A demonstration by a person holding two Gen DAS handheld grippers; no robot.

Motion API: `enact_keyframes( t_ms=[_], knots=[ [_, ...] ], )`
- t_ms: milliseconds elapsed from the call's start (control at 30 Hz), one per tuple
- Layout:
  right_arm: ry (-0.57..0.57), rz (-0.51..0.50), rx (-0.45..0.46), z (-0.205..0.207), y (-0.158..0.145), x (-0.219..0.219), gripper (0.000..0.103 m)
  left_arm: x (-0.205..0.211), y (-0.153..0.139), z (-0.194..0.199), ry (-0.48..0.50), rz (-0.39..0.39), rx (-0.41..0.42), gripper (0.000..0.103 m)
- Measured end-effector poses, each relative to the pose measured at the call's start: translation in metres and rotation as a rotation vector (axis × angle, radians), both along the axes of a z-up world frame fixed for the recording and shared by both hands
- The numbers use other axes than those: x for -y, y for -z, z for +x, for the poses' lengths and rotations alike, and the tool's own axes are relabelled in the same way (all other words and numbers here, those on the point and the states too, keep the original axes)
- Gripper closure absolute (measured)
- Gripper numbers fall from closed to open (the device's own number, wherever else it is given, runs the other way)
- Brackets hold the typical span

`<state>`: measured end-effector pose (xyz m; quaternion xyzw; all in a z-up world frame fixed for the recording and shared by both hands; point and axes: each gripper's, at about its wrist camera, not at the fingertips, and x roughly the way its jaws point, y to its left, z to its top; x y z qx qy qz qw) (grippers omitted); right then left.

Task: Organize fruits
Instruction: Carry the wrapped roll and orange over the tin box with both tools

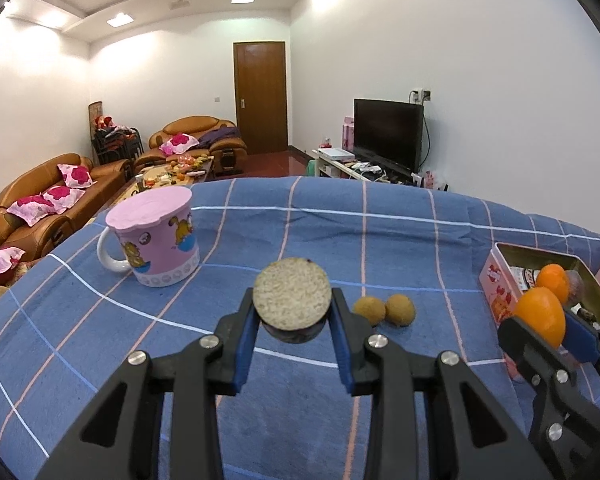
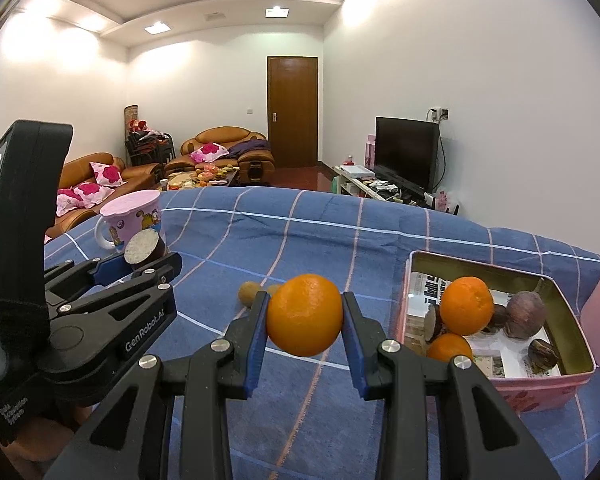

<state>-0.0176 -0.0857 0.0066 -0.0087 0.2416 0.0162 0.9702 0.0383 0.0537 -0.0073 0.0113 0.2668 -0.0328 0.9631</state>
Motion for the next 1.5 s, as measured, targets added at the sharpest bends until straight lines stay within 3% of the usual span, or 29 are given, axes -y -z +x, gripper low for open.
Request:
enact_keyframes(
  t_ms=[433, 1500],
  knots=[
    [0.039, 0.006, -0.004, -0.017, -0.001, 0.031, 0.066, 0.027, 0.0, -0.016, 0.045, 0.011, 0.006, 0.067],
    [0.225, -0.047, 0.016, -0.051, -0.007, 0.151, 0.066, 0.149, -0.007, -0.042, 0.197, 0.047, 0.036, 0.067]
  ],
)
